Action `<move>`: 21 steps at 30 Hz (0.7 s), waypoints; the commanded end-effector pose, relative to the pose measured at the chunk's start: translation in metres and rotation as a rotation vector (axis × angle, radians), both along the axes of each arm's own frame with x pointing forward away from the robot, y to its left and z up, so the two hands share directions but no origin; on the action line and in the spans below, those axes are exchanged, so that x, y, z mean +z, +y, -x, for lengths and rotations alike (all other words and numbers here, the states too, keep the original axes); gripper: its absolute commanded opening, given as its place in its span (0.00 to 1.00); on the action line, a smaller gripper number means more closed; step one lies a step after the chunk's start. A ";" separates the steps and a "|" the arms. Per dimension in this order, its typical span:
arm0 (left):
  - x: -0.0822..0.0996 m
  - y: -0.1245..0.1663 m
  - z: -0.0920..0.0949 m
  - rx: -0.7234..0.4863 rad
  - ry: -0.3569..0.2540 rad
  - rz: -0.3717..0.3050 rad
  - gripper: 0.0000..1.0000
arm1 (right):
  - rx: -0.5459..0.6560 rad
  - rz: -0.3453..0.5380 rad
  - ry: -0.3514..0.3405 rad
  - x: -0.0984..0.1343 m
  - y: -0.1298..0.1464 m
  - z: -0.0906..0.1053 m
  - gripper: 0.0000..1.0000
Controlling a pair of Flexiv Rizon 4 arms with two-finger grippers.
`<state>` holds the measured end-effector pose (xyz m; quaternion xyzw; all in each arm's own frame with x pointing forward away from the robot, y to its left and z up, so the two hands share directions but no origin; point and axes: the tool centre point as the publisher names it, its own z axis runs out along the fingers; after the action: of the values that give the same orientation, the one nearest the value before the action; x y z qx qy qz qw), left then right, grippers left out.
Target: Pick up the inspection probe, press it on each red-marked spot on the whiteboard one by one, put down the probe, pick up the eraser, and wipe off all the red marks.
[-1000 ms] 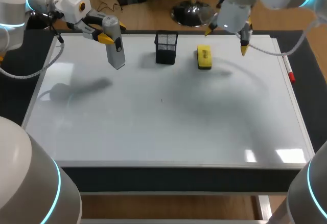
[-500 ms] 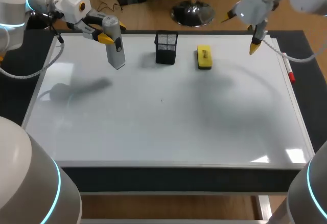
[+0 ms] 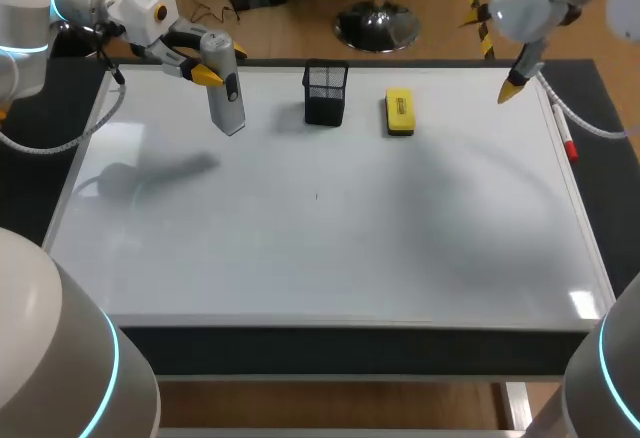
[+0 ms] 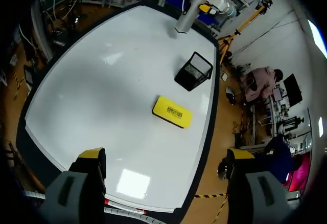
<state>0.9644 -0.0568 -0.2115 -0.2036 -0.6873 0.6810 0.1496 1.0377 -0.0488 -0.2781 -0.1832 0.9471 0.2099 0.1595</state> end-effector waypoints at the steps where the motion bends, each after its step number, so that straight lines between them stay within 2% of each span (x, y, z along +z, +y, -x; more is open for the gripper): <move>1: 0.001 0.000 -0.002 -0.005 0.001 0.000 0.00 | -0.042 -0.043 -0.021 0.003 -0.006 0.006 1.00; 21: 0.001 0.000 -0.002 -0.005 0.001 0.000 0.00 | -0.049 -0.061 -0.024 0.005 -0.006 0.006 1.00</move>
<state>0.9645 -0.0568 -0.2115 -0.2035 -0.6873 0.6810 0.1496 1.0320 -0.0552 -0.2739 -0.1569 0.9419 0.2346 0.1821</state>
